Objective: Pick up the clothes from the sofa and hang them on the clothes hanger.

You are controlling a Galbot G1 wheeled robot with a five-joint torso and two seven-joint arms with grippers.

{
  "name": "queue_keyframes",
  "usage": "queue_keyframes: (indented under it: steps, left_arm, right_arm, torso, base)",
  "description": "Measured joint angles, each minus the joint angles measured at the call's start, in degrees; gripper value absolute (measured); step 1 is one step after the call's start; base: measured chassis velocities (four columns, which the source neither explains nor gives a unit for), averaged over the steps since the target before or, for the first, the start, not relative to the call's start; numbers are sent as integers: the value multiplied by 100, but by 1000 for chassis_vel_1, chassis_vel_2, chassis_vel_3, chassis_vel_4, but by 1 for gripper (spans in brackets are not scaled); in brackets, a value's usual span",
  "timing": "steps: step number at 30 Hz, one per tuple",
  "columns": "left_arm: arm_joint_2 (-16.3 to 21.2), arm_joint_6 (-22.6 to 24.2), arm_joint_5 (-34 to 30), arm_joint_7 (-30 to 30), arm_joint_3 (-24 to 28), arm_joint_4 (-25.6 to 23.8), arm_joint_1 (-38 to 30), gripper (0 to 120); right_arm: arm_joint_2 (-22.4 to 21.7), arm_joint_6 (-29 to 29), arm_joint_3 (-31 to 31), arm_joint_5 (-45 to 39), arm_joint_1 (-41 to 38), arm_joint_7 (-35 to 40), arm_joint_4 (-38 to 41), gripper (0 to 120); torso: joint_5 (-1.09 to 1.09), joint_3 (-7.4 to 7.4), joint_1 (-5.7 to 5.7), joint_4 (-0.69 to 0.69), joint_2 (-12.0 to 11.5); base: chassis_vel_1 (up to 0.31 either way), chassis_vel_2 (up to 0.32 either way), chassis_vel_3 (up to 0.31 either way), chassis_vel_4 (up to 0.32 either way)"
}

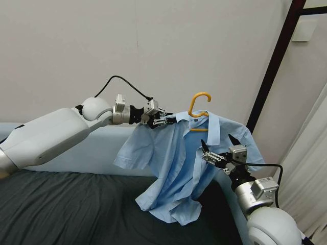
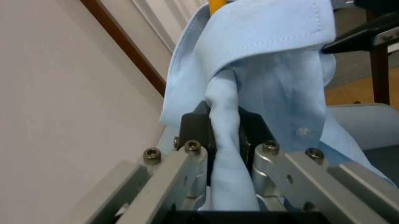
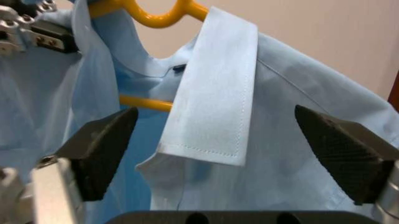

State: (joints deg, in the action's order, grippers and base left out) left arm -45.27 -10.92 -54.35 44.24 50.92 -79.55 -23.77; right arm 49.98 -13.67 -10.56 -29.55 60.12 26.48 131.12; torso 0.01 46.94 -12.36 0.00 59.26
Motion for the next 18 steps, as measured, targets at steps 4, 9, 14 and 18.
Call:
queue_keyframes:
  steps: [4,9,14,18]
  left_arm:
    - [37,16,-8,-16,8,-103,34,7]
    - [66,29,-9,-21,4,-151,83,7]
    - [84,30,-9,-21,0,-153,100,7]
    - [108,30,-4,-20,-3,-136,105,7]
  right_arm:
    - [7,-6,26,1,-43,30,-54,78]
    - [-1,46,26,22,-43,31,-62,61]
    - [-4,90,33,47,-41,22,-63,45]
    - [3,151,48,118,-28,-12,-66,31]
  torso:
    - [0,0,0,0,0]
    - [0,0,0,0,0]
    - [0,0,0,0,0]
    - [0,0,0,0,0]
  base:
    - [0,0,0,0]
    - [0,0,0,0]
    - [0,0,0,0]
    - [0,0,0,0]
